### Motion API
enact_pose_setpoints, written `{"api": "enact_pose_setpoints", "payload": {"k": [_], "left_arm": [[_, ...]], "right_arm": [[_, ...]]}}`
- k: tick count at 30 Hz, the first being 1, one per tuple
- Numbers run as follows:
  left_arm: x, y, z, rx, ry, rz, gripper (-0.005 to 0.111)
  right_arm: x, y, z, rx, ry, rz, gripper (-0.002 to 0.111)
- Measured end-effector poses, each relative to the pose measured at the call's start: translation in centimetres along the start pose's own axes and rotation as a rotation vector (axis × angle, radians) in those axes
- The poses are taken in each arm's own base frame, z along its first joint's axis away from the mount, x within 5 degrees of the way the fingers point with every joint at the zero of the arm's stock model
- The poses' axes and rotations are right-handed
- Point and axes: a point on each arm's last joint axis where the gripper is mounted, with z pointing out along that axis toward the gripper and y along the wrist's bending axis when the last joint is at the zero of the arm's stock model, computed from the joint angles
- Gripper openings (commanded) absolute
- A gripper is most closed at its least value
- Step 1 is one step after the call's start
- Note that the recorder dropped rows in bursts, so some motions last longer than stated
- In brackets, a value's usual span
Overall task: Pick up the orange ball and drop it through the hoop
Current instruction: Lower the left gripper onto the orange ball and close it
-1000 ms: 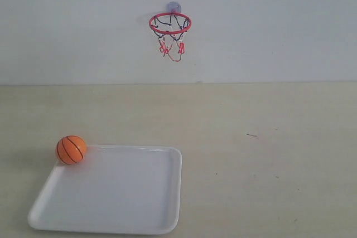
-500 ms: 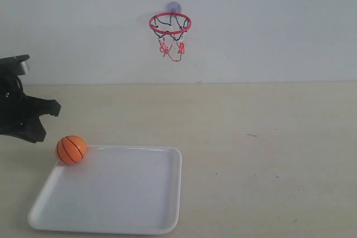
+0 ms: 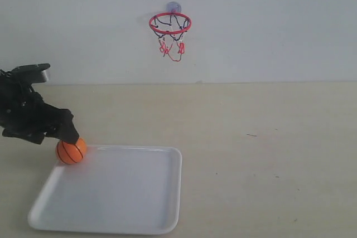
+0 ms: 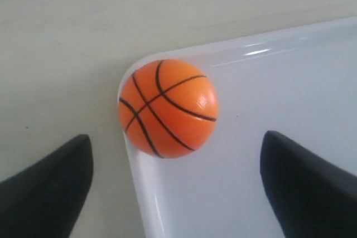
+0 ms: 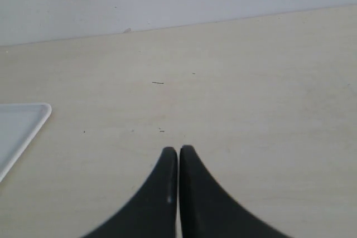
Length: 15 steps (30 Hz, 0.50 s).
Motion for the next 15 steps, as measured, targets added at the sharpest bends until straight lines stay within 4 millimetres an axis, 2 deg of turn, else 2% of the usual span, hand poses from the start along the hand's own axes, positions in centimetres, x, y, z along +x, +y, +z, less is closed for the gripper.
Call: {"api": "enact_pose_setpoints", "payload": {"k": [8,11,15], "left_arm": [[-0.9,0.7,2.1,0.0,0.022,0.022,0.077],[-1.5,0.1,2.9,0.003,0.027,0.054,0.077],[-1.4,-0.5,4.9,0.007,0.071,0.089,0.077]], "right_arm": [[0.0,0.0,0.0,0.0,0.0,0.0,0.0],[0.0,0.0,0.0,0.0,0.0,0.0,0.0],[0.0,0.0,0.0,0.0,0.0,0.0,0.0]]}}
